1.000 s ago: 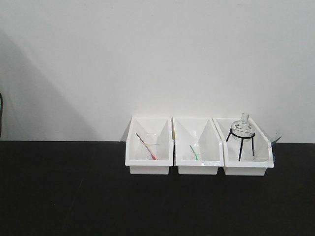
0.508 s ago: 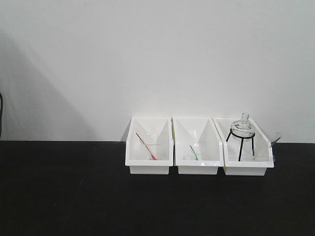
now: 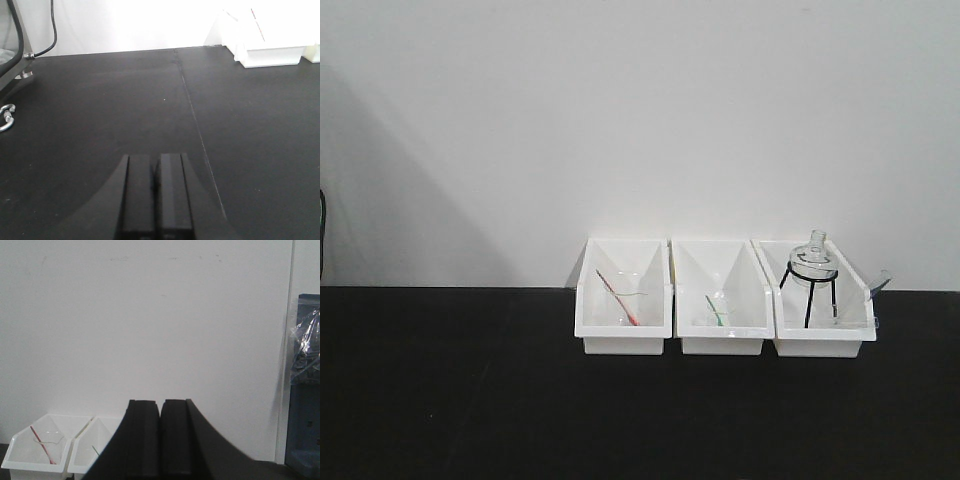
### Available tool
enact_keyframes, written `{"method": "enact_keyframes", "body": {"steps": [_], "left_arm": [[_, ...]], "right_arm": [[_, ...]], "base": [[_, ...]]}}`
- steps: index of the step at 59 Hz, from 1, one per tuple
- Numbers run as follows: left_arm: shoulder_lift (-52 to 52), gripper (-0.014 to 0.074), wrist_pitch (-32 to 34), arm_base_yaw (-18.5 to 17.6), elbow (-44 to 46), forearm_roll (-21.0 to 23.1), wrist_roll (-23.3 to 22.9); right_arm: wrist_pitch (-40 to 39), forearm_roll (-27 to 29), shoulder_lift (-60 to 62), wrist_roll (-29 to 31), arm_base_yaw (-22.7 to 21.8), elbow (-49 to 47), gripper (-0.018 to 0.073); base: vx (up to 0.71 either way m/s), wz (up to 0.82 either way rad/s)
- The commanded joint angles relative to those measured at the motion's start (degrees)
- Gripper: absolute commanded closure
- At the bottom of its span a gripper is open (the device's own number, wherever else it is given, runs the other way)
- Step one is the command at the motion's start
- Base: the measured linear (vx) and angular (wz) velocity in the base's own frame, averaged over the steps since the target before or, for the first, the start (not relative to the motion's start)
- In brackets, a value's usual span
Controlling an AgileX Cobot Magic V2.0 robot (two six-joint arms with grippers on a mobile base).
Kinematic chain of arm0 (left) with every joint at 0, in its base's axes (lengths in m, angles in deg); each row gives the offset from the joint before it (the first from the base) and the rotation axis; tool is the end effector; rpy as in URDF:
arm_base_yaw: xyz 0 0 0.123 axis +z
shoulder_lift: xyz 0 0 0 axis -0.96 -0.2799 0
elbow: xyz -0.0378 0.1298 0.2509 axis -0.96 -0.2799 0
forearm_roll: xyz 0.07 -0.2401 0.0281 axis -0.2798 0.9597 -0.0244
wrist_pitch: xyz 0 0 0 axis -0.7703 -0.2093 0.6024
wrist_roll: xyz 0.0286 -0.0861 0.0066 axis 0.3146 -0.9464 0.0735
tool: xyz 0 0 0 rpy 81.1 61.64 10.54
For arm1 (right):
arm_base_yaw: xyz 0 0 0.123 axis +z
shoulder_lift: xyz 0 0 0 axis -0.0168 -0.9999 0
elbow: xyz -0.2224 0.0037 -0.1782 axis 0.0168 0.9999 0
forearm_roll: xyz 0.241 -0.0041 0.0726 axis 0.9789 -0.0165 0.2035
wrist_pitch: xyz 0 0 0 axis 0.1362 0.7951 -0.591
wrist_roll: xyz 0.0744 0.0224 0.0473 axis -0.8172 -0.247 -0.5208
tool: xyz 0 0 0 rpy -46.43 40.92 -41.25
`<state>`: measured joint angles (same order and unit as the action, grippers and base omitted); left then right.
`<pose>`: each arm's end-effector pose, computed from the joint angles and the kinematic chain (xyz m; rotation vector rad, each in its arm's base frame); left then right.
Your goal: Pick beaker and place in left cabinet
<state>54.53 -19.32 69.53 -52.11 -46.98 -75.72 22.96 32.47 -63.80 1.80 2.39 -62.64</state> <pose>0.0550 0.0003 0.1786 0.0170 1.7755 -0.0233 0.0729 0.0020 0.3323 -0.0495 1.3393 -0.0139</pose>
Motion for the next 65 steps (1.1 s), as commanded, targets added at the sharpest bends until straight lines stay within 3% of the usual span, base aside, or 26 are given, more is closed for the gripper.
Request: {"method": "enact_keyframes", "body": {"steps": [1, 18, 26, 36, 40, 47, 59, 65], "left_arm": [[0.93, 0.0593, 4.41, 0.01, 0.94, -0.05, -0.24], [0.93, 0.0593, 4.41, 0.01, 0.94, -0.05, -0.24], [0.93, 0.0593, 4.41, 0.01, 0.94, -0.05, -0.24], [0.93, 0.0593, 4.41, 0.01, 0.94, -0.05, -0.24], [0.93, 0.0593, 4.41, 0.01, 0.94, -0.05, -0.24], [0.93, 0.0593, 4.41, 0.01, 0.94, -0.05, -0.24], [0.93, 0.0593, 4.41, 0.01, 0.94, -0.05, -0.24], [0.93, 0.0593, 4.41, 0.01, 0.94, -0.05, -0.24]], "right_arm": [[-2.94, -0.52, -8.18, -0.10, -0.23, -7.74, 0.0568], [-1.64, -0.26, -20.64, -6.41, -0.23, -13.29, 0.0557], [0.39, -0.26, -22.46, -7.35, -0.23, -13.29, 0.0487], [0.59, -0.41, -22.71, -7.35, -0.23, -13.29, 0.0225], [0.35, -0.41, -22.71, -7.35, -0.23, -13.29, 0.0045], [0.04, -0.48, -22.71, -7.32, -0.23, -13.29, -0.0174], [-1.51, 1.62, -22.41, -8.01, -0.23, -13.24, -0.0158], [-5.97, -1.30, -22.41, -5.03, -0.23, -10.72, -0.0127]], "base": [[0.00, 0.00], [0.00, 0.00], [0.00, 0.00], [0.00, 0.00], [0.00, 0.00], [0.00, 0.00], [0.00, 0.00], [0.00, 0.00]]}}
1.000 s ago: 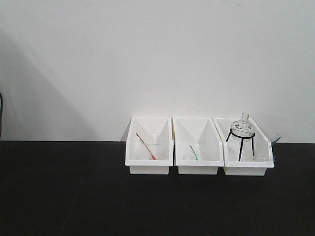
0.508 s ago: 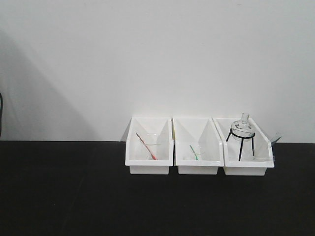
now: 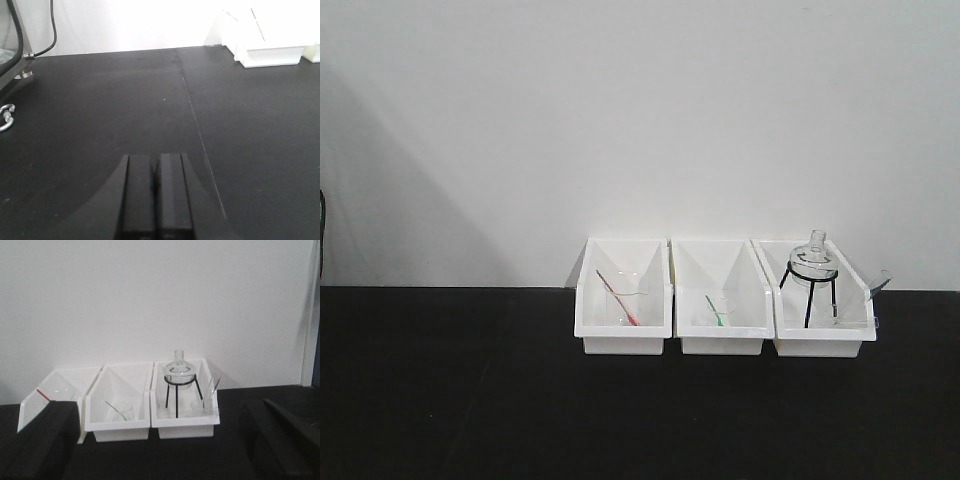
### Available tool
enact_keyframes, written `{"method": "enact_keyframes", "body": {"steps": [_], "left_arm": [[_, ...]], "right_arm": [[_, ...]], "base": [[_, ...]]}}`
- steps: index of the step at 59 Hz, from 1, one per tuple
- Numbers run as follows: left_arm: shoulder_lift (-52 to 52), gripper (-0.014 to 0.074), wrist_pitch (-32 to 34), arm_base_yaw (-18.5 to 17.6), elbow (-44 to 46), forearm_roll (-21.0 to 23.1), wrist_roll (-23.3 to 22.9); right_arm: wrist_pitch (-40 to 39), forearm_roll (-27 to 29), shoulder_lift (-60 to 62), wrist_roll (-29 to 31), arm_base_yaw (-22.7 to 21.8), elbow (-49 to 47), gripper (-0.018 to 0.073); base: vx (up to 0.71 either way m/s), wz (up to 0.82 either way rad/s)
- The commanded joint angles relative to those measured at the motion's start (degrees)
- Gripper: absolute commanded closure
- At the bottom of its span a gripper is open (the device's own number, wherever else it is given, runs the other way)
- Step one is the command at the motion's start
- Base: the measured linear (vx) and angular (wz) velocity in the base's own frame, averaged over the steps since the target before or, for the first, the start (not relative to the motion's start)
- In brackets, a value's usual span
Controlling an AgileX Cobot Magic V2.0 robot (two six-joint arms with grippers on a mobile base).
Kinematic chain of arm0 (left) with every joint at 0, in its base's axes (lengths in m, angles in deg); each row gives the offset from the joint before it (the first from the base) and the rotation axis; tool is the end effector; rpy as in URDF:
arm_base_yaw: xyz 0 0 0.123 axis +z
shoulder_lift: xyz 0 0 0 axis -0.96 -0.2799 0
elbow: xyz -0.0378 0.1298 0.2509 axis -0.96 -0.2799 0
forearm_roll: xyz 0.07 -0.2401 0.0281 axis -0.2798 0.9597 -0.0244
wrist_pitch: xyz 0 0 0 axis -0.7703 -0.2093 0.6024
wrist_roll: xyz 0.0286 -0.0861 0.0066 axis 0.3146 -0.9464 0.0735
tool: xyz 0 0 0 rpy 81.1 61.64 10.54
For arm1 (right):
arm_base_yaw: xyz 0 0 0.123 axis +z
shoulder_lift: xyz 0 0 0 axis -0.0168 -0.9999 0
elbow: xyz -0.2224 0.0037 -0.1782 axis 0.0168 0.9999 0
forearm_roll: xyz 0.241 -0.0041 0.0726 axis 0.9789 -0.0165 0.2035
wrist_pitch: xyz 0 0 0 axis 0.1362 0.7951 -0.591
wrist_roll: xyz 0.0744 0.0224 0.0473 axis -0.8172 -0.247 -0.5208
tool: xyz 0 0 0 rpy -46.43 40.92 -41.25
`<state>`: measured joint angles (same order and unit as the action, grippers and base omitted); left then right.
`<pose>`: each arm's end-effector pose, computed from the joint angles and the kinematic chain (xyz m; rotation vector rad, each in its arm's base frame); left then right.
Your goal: Pick beaker and place in left cabinet
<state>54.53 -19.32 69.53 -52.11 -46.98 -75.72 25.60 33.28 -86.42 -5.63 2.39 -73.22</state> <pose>0.0550 0.0003 0.1786 0.0170 1.7755 -0.0233 0.1504 0.0036 0.3471 0.0596 1.5960 0.0967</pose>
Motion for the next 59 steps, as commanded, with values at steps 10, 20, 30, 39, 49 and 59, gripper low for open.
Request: {"method": "enact_keyframes", "body": {"steps": [10, 20, 30, 39, 49, 59], "left_arm": [[0.93, 0.0593, 4.41, 0.01, 0.94, -0.05, -0.24], [0.93, 0.0593, 4.41, 0.01, 0.94, -0.05, -0.24], [0.93, 0.0593, 4.41, 0.01, 0.94, -0.05, -0.24], [0.93, 0.0593, 4.41, 0.01, 0.94, -0.05, -0.24], [0.93, 0.0593, 4.41, 0.01, 0.94, -0.05, -0.24], [0.93, 0.0593, 4.41, 0.01, 0.94, -0.05, -0.24]], "right_arm": [[-28.05, -12.43, -0.05, 2.44, -0.23, 14.53, -0.0064], [-44.69, -14.57, -6.41, 1.45, -0.23, 29.55, -0.0017], [-60.73, -14.89, -20.39, -0.87, -0.23, 33.35, 0.0001], [-72.48, -19.29, -36.45, -0.87, -0.23, 33.22, 0.0001], [-77.06, -23.58, -53.01, -2.10, -0.23, 31.33, -0.0022], [-77.06, -29.22, -60.79, -2.20, -0.23, 27.39, -0.0055]], "base": [[0.00, 0.00], [0.00, 0.00], [0.00, 0.00], [0.00, 0.00], [0.00, 0.00], [0.00, 0.00]]}}
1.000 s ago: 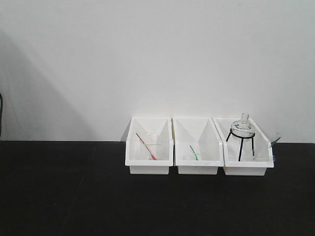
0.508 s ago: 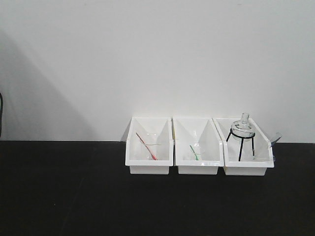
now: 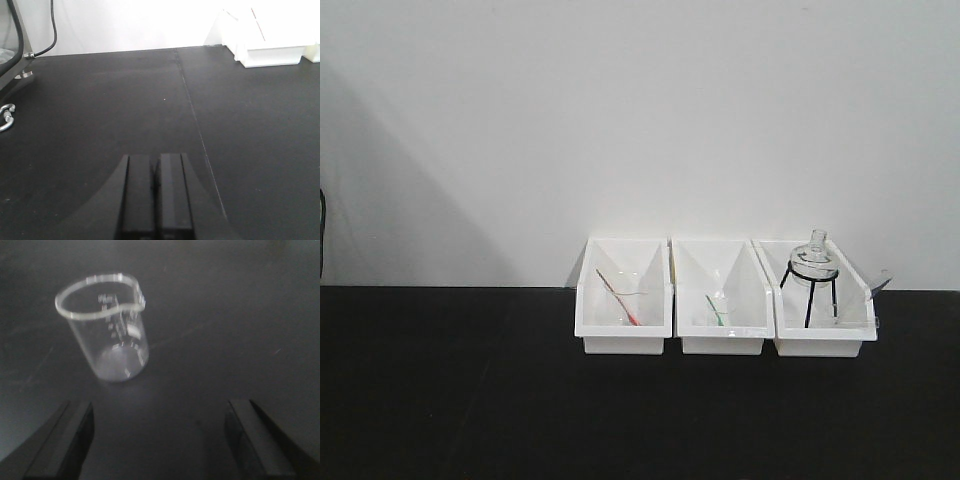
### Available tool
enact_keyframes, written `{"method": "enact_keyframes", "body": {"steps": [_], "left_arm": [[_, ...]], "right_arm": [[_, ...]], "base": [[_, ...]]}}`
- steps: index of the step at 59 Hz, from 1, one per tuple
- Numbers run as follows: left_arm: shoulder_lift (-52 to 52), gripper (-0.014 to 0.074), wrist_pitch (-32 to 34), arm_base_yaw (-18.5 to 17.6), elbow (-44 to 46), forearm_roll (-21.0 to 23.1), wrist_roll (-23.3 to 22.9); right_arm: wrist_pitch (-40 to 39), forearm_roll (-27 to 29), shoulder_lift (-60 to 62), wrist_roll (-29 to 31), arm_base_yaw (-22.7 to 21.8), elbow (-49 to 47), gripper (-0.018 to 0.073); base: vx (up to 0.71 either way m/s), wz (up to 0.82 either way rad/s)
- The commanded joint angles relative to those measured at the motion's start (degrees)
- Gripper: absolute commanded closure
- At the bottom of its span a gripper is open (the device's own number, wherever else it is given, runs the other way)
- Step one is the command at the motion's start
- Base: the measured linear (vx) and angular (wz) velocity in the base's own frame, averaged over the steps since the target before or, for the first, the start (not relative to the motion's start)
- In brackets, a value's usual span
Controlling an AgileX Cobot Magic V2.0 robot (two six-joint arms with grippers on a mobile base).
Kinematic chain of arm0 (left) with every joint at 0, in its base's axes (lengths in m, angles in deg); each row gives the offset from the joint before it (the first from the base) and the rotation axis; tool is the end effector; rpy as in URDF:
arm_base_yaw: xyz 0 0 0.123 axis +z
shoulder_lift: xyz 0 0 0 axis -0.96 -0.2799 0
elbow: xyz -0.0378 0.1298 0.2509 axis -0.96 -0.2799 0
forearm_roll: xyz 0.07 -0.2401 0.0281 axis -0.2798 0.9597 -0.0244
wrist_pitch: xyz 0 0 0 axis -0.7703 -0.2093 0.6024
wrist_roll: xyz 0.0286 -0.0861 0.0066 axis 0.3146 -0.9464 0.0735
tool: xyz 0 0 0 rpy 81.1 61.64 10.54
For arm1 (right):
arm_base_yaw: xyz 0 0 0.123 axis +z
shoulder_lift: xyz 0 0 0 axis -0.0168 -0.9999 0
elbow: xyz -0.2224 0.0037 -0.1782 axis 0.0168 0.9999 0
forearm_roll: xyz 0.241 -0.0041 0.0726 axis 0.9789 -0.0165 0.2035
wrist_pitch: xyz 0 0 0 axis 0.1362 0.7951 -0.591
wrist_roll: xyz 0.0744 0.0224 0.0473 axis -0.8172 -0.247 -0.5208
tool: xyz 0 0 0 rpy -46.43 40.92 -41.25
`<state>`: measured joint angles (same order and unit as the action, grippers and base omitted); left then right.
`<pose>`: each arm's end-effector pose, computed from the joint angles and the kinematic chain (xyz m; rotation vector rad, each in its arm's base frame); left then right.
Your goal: Pick beaker and place in left cabinet
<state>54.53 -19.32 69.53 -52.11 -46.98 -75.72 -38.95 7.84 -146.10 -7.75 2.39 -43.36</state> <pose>0.0550 0.0003 0.1786 0.0170 1.7755 -0.0233 0.1727 0.0444 0.1034 -0.3358 2.0355 0.4712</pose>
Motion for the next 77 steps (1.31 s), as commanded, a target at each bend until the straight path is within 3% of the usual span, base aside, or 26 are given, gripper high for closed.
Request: {"method": "enact_keyframes", "body": {"steps": [1, 18, 31, 66, 77], "left_arm": [[0.93, 0.0593, 4.41, 0.01, 0.94, -0.05, -0.24], [0.93, 0.0593, 4.41, 0.01, 0.94, -0.05, -0.24], [0.93, 0.0593, 4.41, 0.01, 0.94, -0.05, -0.24], [0.93, 0.0593, 4.41, 0.01, 0.94, -0.05, -0.24], [0.93, 0.0593, 4.41, 0.01, 0.94, -0.05, -0.24]], "right_arm": [[-12.51, -4.30, -1.71, -0.08, -0.23, -3.14, -0.0055], [-12.51, -10.27, -6.26, -0.19, -0.23, -11.07, -0.0048], [-12.51, -18.06, -9.57, -2.50, -0.23, -17.52, -0.0039], [-12.51, -23.16, -14.42, -7.08, -0.11, -27.43, -0.0034], [-12.51, -23.03, -16.15, -7.02, 3.45, -30.04, -0.0034]], "base": [[0.00, 0.00], [0.00, 0.00], [0.00, 0.00], [0.00, 0.00], [0.00, 0.00]]}}
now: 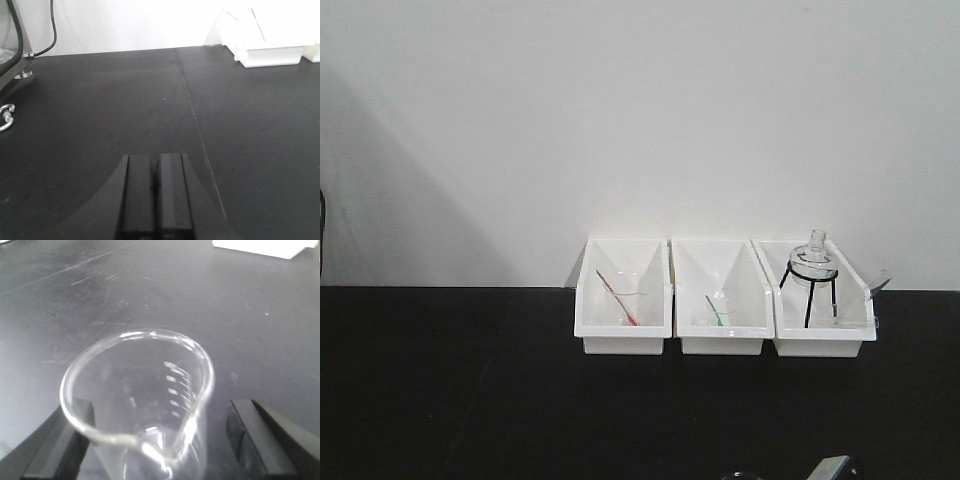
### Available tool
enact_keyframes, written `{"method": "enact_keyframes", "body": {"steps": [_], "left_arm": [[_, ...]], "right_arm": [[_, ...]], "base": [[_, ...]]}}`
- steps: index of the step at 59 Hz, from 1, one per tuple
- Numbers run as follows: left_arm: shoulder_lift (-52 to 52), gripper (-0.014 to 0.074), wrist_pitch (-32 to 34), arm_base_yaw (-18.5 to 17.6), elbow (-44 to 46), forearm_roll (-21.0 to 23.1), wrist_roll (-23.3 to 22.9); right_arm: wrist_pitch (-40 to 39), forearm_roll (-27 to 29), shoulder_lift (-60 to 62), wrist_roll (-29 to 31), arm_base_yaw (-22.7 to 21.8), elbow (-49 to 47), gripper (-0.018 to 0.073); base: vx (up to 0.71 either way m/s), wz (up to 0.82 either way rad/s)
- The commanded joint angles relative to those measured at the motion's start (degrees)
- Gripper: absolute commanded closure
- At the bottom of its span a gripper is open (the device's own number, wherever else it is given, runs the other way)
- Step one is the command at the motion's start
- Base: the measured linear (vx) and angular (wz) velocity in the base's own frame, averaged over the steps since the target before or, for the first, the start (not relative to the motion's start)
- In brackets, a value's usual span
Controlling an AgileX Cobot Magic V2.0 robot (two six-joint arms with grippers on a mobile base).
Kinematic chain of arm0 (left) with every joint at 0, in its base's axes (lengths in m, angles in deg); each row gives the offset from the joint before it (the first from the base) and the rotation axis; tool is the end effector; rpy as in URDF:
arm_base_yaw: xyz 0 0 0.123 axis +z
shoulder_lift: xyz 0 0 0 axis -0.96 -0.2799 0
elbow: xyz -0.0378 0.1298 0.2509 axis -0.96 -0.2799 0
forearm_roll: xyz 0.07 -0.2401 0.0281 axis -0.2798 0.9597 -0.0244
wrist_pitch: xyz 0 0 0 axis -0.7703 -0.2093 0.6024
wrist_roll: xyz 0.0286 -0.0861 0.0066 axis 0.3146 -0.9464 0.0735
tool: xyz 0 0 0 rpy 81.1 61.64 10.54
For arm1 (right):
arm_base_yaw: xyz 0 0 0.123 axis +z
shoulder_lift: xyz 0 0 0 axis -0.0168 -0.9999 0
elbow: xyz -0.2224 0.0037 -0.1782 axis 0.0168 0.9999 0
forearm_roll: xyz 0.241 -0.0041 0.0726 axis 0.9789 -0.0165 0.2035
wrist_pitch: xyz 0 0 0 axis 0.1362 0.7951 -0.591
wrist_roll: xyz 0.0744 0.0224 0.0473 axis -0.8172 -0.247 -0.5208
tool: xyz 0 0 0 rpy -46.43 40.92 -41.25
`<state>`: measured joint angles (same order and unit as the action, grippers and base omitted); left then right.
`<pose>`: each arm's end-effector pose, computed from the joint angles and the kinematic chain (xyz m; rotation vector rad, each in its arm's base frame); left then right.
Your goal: Pick beaker and place in left cabinet
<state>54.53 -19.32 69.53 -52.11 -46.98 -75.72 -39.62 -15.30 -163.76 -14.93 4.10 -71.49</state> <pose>0.0550 0.0003 0.1786 0.0170 1.7755 -0.0233 0.2787 0.0807 0.0831 -0.7012 1.8419 0.7429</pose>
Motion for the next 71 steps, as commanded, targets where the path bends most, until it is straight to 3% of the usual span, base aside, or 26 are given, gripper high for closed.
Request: {"method": "enact_keyframes", "body": {"steps": [1, 9, 15, 31, 46, 71], "left_arm": [[0.93, 0.0593, 4.41, 0.01, 0.94, -0.05, -0.24], [0.93, 0.0593, 4.41, 0.01, 0.94, -0.05, -0.24], [0.93, 0.0593, 4.41, 0.01, 0.94, -0.05, -0.24], [0.93, 0.0593, 4.41, 0.01, 0.94, -0.05, -0.24], [0.93, 0.0593, 4.41, 0.01, 0.94, -0.05, -0.24], [0.93, 0.0593, 4.41, 0.01, 0.94, -0.05, -0.24]], "right_arm": [[-11.84, 0.27, 1.39, 0.32, 2.11, -2.17, -0.0033], [-11.84, 2.95, 0.71, 0.30, 4.58, -3.74, -0.0006], [-11.84, 5.73, 0.71, 0.30, 5.04, -3.81, 0.0094], [-11.84, 6.64, 0.77, -0.04, 4.84, -3.81, 0.0575], [-4.63, 6.59, 6.73, -10.74, 4.77, -3.75, 0.0564], [35.46, 6.10, 40.36, -22.17, 4.77, -3.75, 0.0564]], "base": [[0.00, 0.00], [0.00, 0.00], [0.00, 0.00], [0.00, 0.00], [0.00, 0.00], [0.00, 0.00]]}}
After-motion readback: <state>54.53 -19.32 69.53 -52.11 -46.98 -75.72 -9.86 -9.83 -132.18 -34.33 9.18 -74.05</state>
